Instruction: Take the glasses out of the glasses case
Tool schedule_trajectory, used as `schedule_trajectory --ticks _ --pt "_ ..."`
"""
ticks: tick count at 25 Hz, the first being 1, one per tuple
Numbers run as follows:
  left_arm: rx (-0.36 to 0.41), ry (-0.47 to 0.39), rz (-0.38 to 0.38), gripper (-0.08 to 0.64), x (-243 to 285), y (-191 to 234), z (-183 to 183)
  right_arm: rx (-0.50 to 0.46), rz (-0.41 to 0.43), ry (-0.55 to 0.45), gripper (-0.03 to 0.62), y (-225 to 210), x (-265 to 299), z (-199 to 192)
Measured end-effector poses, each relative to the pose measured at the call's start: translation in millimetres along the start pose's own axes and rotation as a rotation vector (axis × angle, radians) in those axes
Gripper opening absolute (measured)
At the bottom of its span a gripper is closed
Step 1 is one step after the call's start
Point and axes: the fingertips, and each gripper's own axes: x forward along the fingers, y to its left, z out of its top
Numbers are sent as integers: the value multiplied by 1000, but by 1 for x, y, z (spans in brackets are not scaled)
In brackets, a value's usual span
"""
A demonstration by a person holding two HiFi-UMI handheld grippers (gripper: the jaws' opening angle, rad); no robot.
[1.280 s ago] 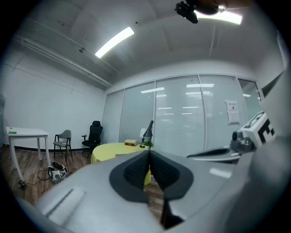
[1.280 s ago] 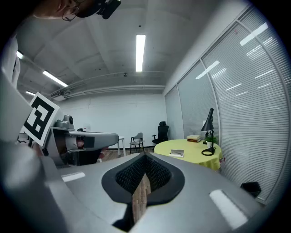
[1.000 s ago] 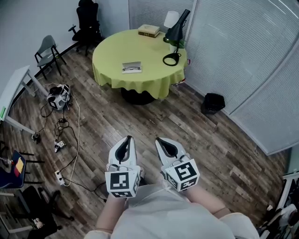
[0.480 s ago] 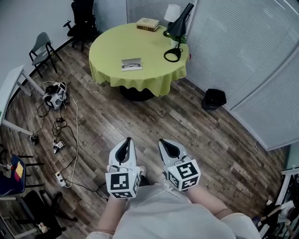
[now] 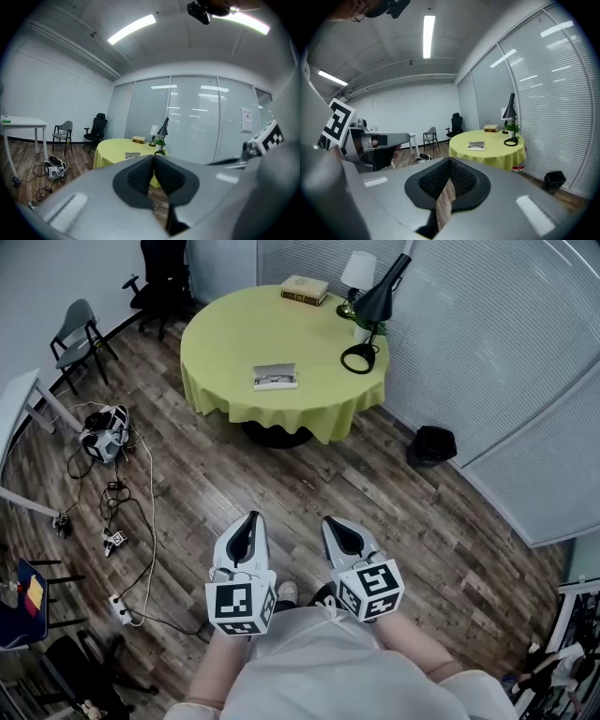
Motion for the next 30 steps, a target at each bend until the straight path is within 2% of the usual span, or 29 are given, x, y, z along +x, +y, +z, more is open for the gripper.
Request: schedule_trajectory --ticks 8,14,24,30 --pt "-49 23 51 8 32 52 -5 15 28 56 -2 -3 64 7" --pt "-52 34 73 6 78 72 -2 21 36 61 -1 -33 114 16" --pt "9 49 76 8 216 80 29 20 71 76 -1 -118 216 66" --pt "44 69 86 7 329 83 45 11 102 64 0 -191 290 106"
